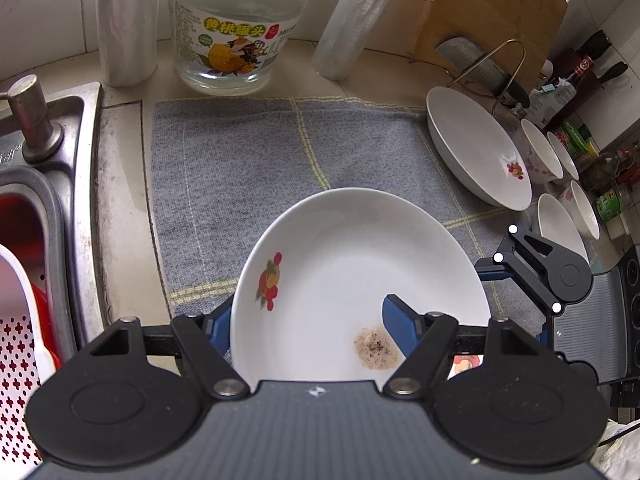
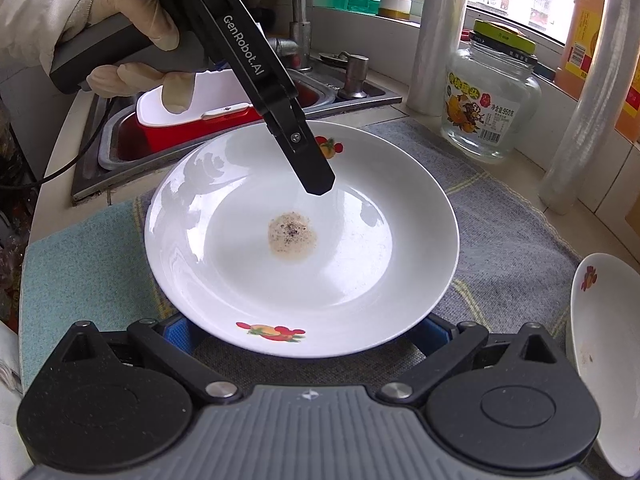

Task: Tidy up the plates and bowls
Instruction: 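Carry the held plate with the left gripper toward the sink-side towel, then lower the plate onto the towel beside the sink and open the left gripper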

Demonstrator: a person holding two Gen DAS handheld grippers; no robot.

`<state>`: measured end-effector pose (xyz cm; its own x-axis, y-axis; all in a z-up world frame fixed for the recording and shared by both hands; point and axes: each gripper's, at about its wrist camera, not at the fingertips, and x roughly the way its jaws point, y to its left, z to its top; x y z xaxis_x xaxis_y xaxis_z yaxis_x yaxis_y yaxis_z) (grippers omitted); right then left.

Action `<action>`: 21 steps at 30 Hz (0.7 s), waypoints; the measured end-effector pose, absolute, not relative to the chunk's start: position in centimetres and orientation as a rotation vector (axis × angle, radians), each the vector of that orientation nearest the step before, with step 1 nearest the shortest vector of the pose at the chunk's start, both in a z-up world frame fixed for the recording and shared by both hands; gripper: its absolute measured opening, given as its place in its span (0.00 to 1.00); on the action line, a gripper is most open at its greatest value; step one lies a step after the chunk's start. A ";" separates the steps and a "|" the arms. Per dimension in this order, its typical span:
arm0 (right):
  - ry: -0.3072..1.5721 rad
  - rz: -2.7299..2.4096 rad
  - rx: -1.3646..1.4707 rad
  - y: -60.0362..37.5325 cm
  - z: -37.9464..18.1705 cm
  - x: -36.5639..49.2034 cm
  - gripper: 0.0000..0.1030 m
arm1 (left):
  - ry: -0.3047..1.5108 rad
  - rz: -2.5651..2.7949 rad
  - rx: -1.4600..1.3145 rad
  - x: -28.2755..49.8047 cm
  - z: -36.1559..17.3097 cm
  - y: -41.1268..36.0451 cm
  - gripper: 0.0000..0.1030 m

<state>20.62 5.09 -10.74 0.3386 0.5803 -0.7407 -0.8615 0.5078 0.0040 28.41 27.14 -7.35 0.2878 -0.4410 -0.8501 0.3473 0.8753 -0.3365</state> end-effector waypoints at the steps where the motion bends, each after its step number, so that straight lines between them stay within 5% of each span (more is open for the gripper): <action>1: 0.759 0.976 -0.429 5.1 -10.8 20.6 1.00 | 1.164 -0.526 -0.096 28.4 -7.4 27.2 0.71; 9: 0.750 0.960 -0.454 5.2 -10.7 20.1 1.00 | 1.104 -0.488 -0.063 27.3 -7.5 27.2 0.74; 18: 0.779 0.859 -0.410 2.8 -8.9 19.4 1.00 | 0.856 -0.384 0.135 22.7 -3.2 25.6 0.97; 21: 0.777 0.804 -0.404 2.2 -8.1 18.6 1.00 | 0.784 -0.373 0.162 21.0 -2.1 24.4 0.98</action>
